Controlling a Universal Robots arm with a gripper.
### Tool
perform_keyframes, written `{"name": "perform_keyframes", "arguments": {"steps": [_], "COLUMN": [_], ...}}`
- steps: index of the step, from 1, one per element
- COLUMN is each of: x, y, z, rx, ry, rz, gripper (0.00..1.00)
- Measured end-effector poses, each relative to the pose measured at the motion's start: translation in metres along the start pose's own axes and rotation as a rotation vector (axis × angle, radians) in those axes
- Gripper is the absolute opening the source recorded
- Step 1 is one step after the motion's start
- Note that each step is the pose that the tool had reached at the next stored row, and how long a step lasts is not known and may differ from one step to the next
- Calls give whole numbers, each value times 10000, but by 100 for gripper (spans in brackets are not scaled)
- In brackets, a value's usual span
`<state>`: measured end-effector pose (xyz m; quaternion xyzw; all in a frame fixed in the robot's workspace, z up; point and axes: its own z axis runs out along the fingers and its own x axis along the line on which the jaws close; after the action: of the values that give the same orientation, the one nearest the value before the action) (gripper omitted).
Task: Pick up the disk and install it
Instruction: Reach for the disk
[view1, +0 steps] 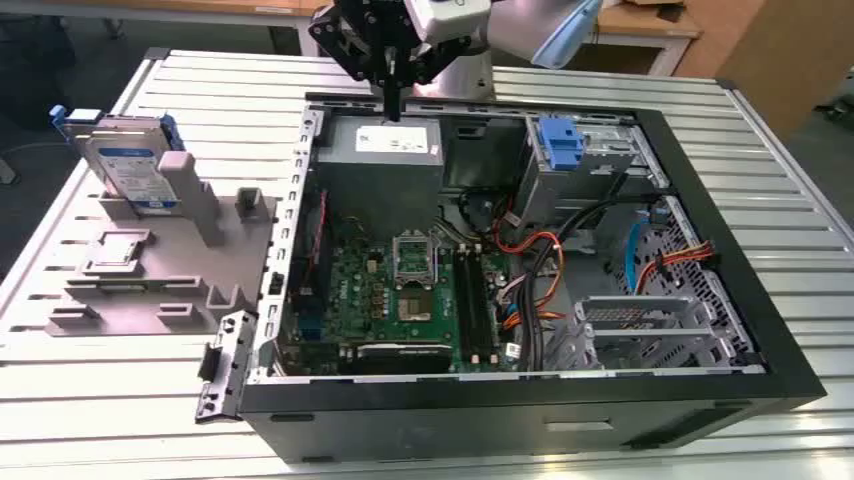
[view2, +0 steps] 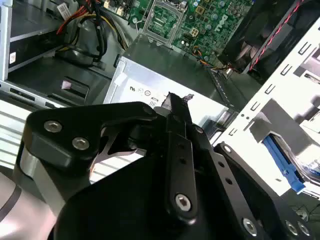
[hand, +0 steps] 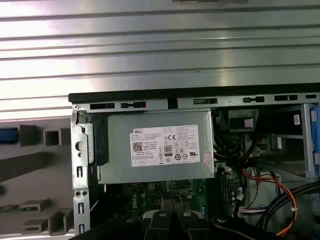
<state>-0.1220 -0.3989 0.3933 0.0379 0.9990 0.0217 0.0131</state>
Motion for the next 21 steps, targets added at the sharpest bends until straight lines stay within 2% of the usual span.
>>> {"name": "perform_keyframes", "arguments": {"steps": [4,8,21], "x": [9,55,88], "y": [-1,-4,-7], "z": [0,-1,-1], "rx": [0,0,0], "ry": [0,-1,0], "rz": [0,0,0], "gripper": [10,10,10]}}
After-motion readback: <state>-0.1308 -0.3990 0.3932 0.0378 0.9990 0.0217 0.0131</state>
